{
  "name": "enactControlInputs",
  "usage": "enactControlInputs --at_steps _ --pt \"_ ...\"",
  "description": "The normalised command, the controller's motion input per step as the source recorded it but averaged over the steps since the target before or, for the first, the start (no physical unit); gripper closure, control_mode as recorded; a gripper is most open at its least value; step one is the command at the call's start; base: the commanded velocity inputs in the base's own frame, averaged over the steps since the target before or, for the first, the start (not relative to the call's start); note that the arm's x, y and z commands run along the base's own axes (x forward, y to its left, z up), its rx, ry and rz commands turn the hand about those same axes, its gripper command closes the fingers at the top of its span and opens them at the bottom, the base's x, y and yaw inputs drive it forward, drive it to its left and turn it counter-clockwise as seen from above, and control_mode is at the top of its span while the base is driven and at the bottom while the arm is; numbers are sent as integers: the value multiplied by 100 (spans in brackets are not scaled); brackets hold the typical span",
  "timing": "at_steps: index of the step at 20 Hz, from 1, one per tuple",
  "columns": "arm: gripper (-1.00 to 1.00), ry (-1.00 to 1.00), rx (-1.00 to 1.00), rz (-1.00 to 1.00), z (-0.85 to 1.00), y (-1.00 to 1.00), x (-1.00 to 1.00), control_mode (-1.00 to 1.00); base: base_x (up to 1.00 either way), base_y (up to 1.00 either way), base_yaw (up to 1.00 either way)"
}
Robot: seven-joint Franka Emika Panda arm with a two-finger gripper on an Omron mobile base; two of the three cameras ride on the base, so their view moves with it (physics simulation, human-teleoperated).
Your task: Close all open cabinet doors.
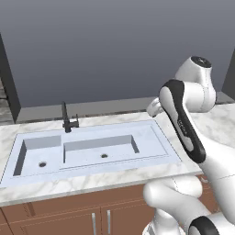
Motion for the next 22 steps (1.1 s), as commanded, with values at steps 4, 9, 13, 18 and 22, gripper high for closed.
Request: enactControlInputs --at_steps 4,9,13,18,22 --pt "-100 -10 0 57 -11 0 -26 -100 0 0 0" --pt "-100 4 -2 36 -7 5 -1 -100 0 0 0" --pt "-100 0 0 1 0 0 0 -100 0 0 0" --pt "-100 0 0 0 0 0 0 -100 0 0 0" --pt "-100 0 0 0 0 0 0 -100 0 0 0"
